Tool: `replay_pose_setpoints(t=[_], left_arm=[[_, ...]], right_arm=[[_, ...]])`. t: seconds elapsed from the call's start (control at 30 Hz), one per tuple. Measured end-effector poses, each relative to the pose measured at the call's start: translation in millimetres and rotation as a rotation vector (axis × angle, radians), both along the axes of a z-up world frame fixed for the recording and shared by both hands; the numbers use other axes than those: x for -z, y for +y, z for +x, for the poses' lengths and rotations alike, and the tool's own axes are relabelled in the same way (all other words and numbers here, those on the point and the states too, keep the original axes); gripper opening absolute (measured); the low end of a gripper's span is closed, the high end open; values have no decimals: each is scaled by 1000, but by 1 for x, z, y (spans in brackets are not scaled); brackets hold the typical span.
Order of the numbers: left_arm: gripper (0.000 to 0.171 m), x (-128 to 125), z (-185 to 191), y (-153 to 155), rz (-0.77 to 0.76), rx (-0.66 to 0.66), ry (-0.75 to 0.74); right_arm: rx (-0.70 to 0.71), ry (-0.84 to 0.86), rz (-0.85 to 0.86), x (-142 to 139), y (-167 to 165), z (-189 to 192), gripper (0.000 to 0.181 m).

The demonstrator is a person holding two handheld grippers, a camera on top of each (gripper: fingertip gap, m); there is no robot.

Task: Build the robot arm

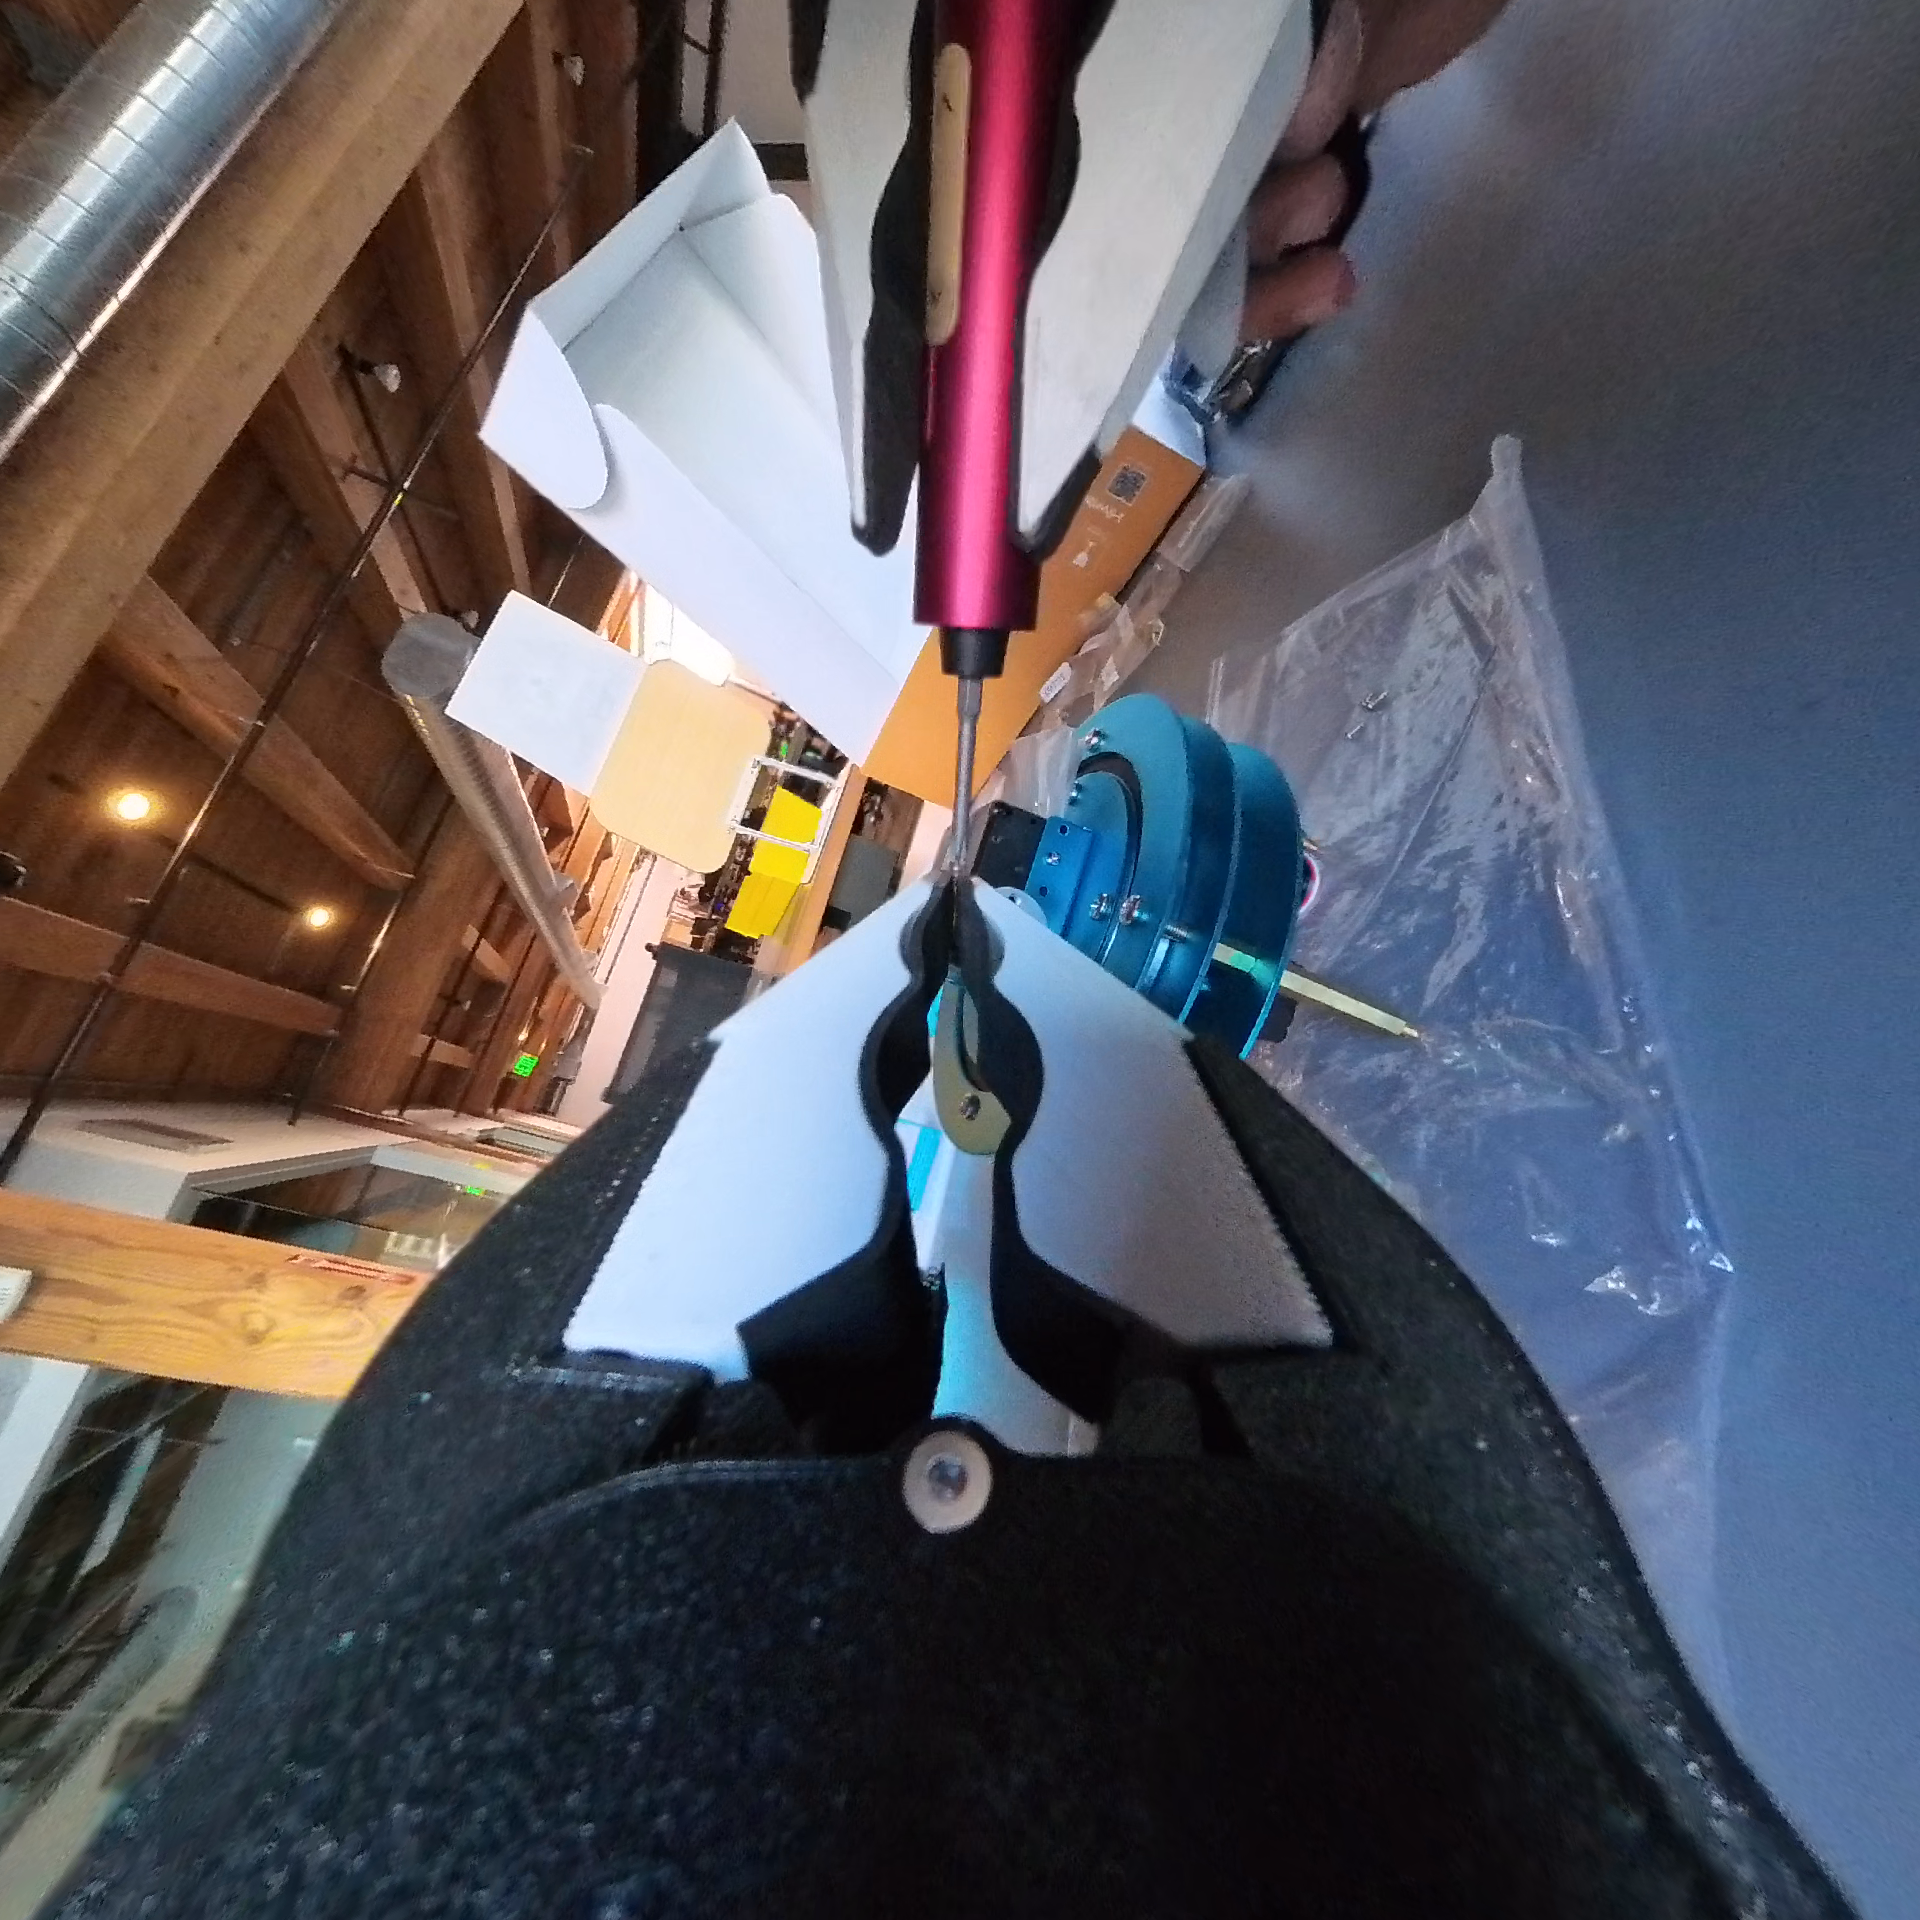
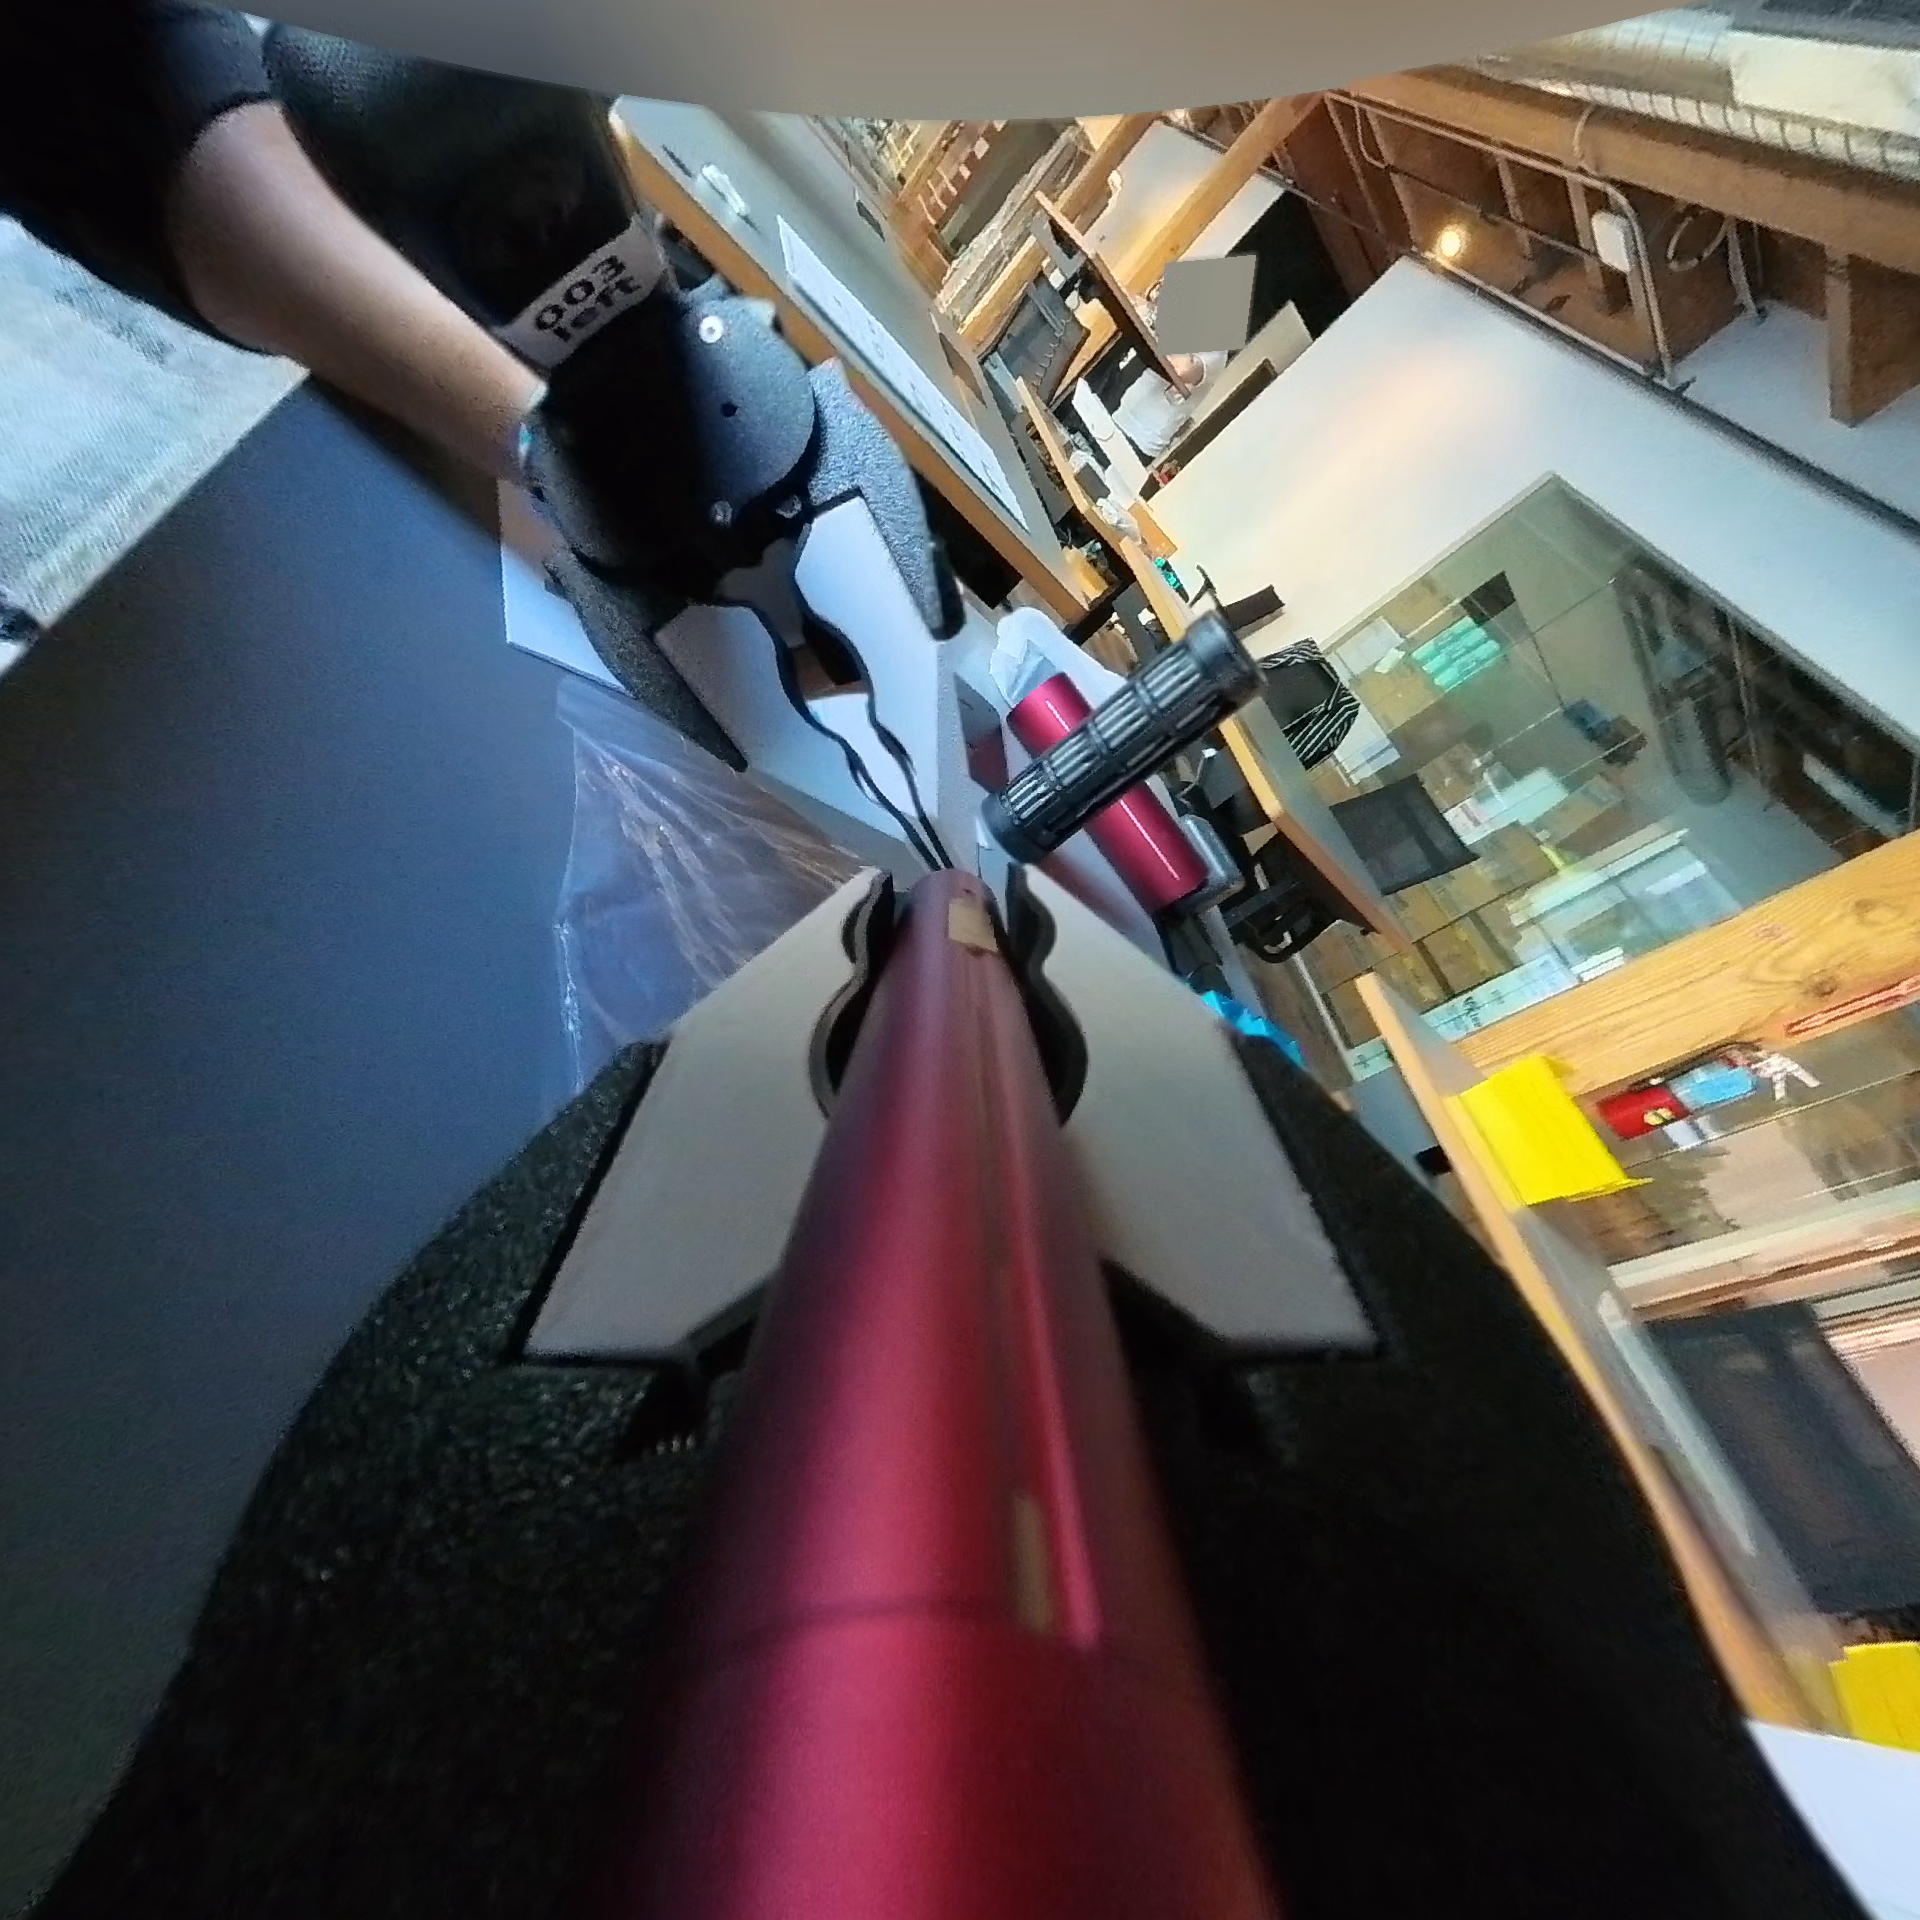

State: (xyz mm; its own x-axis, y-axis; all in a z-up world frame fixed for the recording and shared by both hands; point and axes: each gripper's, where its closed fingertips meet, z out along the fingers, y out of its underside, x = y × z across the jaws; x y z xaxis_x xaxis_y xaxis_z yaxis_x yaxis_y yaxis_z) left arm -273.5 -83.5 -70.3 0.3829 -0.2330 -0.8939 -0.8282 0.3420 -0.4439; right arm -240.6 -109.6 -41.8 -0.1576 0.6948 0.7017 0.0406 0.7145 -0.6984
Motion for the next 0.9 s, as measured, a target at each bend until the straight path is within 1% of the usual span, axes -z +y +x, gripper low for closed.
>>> replay_pose_setpoints(t=[0.1,0.17,0.23,0.37,0.5,0.63,0.77,0.9], left_arm=[[0,3,1,-2,-8,8,36],[0,8,2,-3,-21,8,86],[0,11,2,-4,-27,4,119],[0,16,2,-5,-55,0,135],[0,18,2,-4,-68,-8,135],[0,15,4,-3,-34,-24,159],[0,16,4,-2,-31,-26,178],[0,22,5,-4,-62,-8,181]], right_arm=[[-13,3,142,5,-5,1,21],[-19,-22,225,11,-7,2,21],[-27,-26,267,14,-10,2,21],[-35,-30,386,22,-14,1,21],[-39,-33,402,25,-15,1,21],[-23,-28,452,23,-14,3,21],[-12,-29,508,25,-13,3,21],[-34,-42,519,30,-15,4,21]])
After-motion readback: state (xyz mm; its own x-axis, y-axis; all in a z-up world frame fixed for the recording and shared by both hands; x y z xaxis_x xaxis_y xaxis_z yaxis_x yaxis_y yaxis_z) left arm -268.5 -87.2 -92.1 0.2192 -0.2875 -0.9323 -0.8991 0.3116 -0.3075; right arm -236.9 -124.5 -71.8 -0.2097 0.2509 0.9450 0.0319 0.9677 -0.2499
